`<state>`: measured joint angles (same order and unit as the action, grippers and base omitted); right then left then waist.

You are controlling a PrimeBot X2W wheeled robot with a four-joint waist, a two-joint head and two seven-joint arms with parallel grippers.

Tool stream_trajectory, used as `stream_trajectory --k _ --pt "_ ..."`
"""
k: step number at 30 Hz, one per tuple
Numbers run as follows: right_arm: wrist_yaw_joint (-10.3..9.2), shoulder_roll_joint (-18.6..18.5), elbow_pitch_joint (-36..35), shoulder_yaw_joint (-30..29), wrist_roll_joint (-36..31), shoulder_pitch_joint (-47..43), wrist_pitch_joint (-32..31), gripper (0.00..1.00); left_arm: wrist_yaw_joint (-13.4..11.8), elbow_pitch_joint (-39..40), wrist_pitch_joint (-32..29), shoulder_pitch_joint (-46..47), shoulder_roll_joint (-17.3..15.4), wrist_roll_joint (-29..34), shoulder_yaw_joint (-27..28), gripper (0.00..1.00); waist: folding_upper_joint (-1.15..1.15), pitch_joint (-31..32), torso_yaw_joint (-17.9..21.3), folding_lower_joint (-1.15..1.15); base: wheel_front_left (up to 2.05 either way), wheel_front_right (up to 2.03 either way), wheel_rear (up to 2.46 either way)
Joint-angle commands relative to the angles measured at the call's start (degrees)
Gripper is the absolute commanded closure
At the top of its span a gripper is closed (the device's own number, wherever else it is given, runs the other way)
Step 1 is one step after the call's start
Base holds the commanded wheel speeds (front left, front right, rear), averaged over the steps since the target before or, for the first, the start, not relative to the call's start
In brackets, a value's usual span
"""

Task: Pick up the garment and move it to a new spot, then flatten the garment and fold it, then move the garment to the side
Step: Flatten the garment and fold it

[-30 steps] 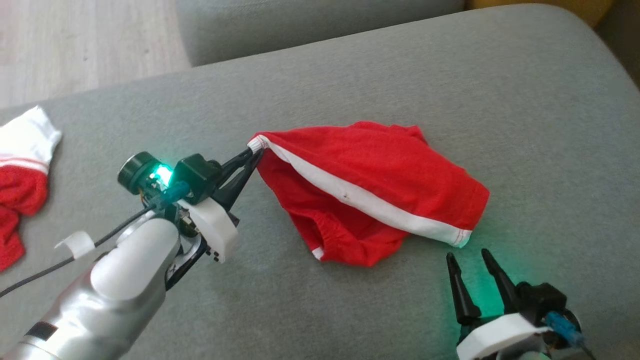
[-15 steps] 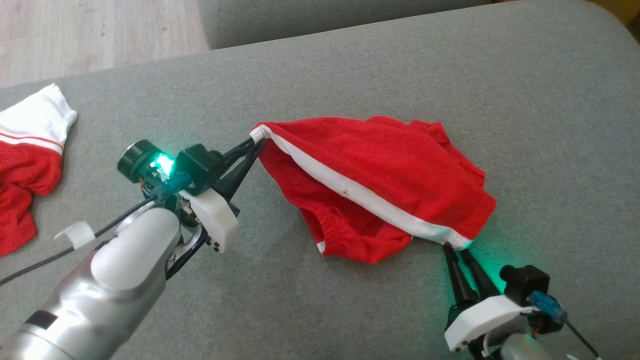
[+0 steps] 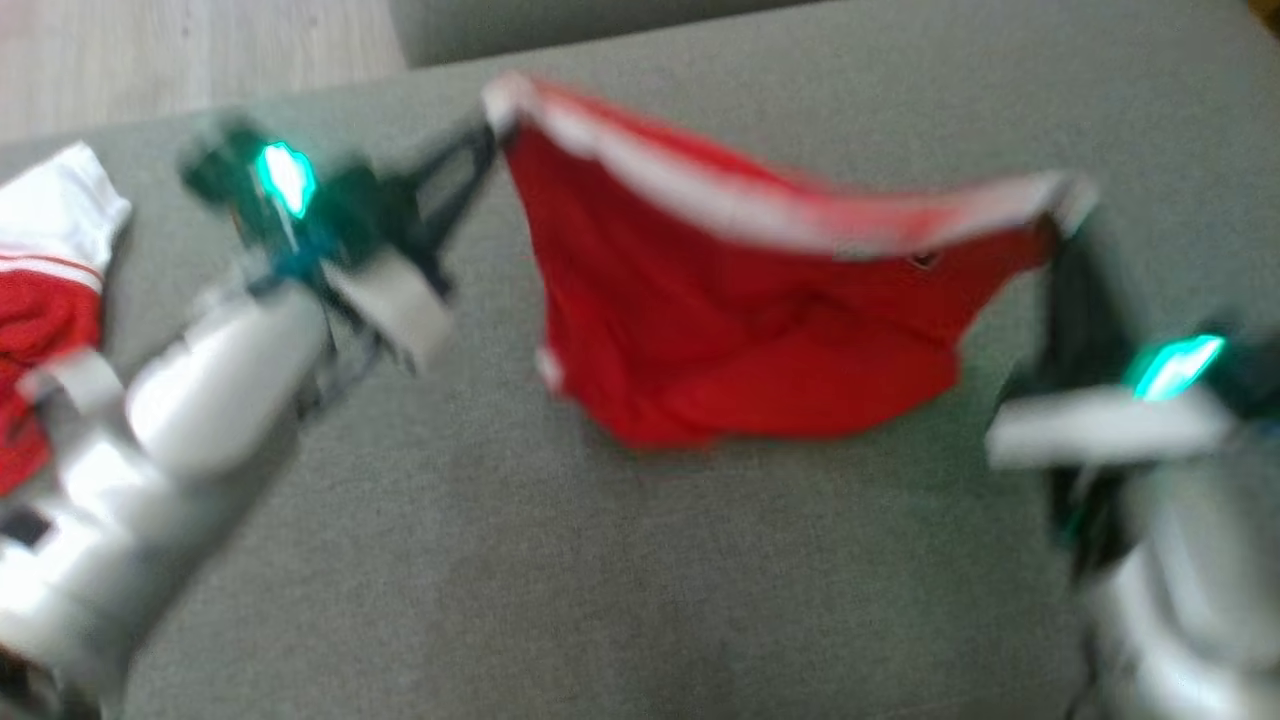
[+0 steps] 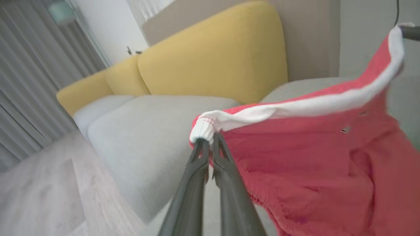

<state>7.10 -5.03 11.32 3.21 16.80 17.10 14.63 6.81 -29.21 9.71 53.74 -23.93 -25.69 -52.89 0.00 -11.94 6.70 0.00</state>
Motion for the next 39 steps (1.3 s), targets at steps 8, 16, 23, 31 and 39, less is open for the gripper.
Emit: stream_trajectory --k 8,16,23,31,39 --pt "0.39 -13.05 7.14 -3.84 2.41 34.62 0.37 1.0 -1.15 -1.44 3.72 27.27 0.73 6.67 6.12 1.0 0.0 -12.38 -1.38 0.0 0.0 0.0 0.0" --pt "0.39 -17.65 2.99 -4.93 2.49 44.52 0.37 1.0 -1.52 0.37 5.25 35.18 3.11 10.14 8.75 1.0 0.0 -16.39 -1.56 0.0 0.0 0.0 0.0" --pt "0.39 -15.95 -2.34 -4.02 3.73 27.98 0.37 1.0 -1.59 9.93 5.28 20.38 0.67 12.73 8.72 1.0 0.0 -16.54 -0.89 0.0 0.0 0.0 0.0" --pt "0.39 -11.14 -10.12 -9.18 4.02 0.39 0.37 1.0 -2.81 19.44 5.28 -8.94 0.26 12.33 5.62 1.0 0.0 -12.4 0.39 0.0 0.0 0.0 0.0" --pt "0.39 -12.25 -21.27 -14.57 6.35 -20.9 -6.05 1.0 -1.43 19.74 5.29 -29.9 -0.9 8.77 -0.05 1.0 0.0 -7.53 1.92 0.0 0.0 0.0 0.0"
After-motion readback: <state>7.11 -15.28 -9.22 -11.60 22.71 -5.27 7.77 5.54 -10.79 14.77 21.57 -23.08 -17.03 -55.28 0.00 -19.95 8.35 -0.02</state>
